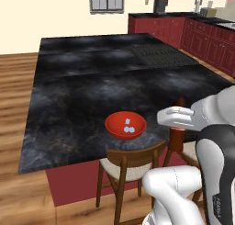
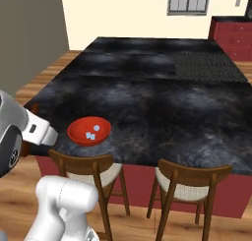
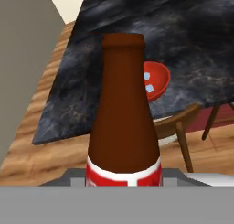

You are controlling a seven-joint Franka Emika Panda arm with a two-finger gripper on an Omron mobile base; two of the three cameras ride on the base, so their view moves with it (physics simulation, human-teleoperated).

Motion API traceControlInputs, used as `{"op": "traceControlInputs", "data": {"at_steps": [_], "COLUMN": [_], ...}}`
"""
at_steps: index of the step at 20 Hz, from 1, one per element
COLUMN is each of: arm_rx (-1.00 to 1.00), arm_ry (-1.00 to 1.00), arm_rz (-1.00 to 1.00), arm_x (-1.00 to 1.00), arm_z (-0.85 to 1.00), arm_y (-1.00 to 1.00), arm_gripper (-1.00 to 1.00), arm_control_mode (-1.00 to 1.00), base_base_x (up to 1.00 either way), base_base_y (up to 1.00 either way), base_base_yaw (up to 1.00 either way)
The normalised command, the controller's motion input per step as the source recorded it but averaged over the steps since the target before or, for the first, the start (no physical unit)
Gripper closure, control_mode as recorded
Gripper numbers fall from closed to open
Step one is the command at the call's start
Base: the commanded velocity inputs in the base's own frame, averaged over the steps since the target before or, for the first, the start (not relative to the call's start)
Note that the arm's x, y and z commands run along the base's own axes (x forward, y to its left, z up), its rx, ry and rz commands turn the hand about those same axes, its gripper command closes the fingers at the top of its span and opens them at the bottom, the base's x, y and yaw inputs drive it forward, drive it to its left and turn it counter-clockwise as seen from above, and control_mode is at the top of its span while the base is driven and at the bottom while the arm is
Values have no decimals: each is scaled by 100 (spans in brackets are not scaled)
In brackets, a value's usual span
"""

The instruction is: Open the fridge, grab two sodas, and place both sodas inside the bowl with ice on the dining counter.

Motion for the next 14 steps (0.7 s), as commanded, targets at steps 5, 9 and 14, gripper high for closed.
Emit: {"op": "traceControlInputs", "data": {"at_steps": [5, 9, 14], "arm_rx": [0, -4, -7], "arm_ry": [31, 38, 24], "arm_rz": [0, 25, 41], "arm_x": [100, 97, 61], "arm_z": [-20, -49, -52], "arm_y": [1, 0, 0], "arm_gripper": [100, 100, 100], "arm_control_mode": [-100, -100, -100], "base_base_x": [0, 0, 0], "base_base_y": [0, 0, 0], "base_base_yaw": [0, 0, 0]}}
